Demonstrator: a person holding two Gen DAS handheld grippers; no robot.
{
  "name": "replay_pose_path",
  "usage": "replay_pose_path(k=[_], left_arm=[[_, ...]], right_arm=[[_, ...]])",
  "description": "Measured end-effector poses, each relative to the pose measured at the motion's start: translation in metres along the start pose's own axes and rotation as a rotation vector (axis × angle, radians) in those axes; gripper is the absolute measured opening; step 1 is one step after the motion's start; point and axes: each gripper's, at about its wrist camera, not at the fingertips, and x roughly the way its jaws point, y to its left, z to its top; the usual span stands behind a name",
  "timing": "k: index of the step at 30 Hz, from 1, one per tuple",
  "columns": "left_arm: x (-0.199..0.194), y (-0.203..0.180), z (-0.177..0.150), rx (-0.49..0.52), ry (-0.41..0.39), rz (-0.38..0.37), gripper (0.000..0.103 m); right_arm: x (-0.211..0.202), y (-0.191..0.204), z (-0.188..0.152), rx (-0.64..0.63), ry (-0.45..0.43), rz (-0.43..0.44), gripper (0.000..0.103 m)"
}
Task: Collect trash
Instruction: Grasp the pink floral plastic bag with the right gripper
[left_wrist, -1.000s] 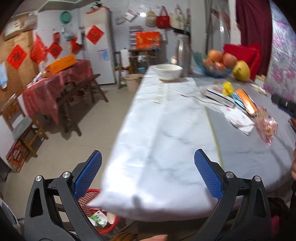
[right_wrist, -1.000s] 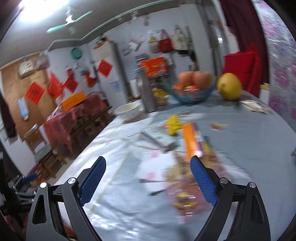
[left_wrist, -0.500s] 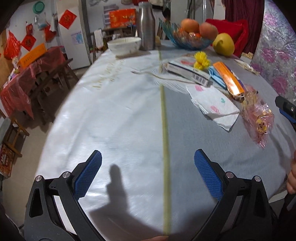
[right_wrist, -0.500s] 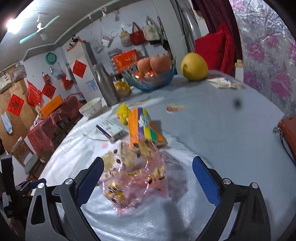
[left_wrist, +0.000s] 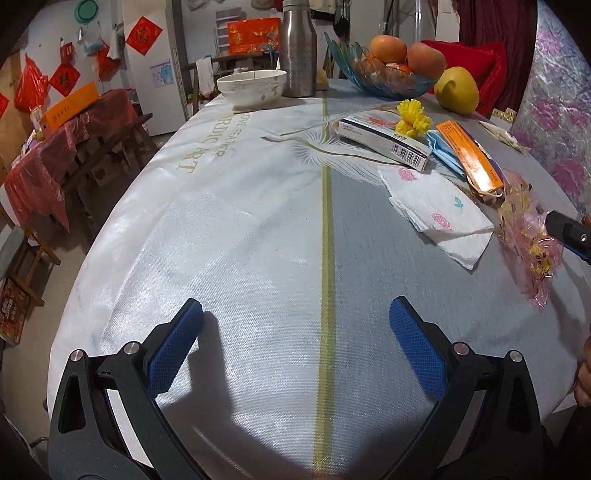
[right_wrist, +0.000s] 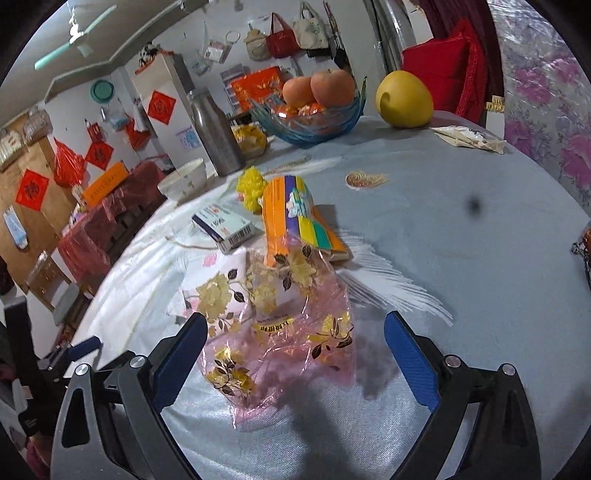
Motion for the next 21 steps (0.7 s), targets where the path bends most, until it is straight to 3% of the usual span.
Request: replay_pose_path(k=[2,4,6,9,15,18,21], left_arm=[[0.0,0.0,0.0,0.001,-0.004,0.0,0.097],[0.0,0.0,-0.001,0.0,-0.006,-0.001,0.097],[0.0,0.0,0.0,0.0,-0.007,-0.001,0.097],[0.0,0.0,0.0,0.0,-0.005,-0.001,0.097],[0.0,-0.001,0.001,-0.003,0.007,0.001,0.097],[0.001,-0.009,0.006,0.025,0.041,-0.044,0.097],[-0.001,-0.027,0.017,0.067,0.043,-0.099,0.097]], right_arm=[[0.008,0.002,-0.001,-0.016,0.036,-0.024,0.094],[0.011,0.003,-0.003,-0.026,0.047,-0.023,0.07],[0.01,0.002,-0.003,-0.028,0.034,-0.014,0.033],[-0.004,-0.006,0.0,0.011,-0.039,0.018,0.028],[-0.035,-0.026,0.01,0.034,-0.178,-0.072,0.029],[-0.033,-0.036,0.011,0.054,-0.187,-0.118,0.029],[-0.027,-0.048,0.013,0.095,-0.173,-0.109,0.029]])
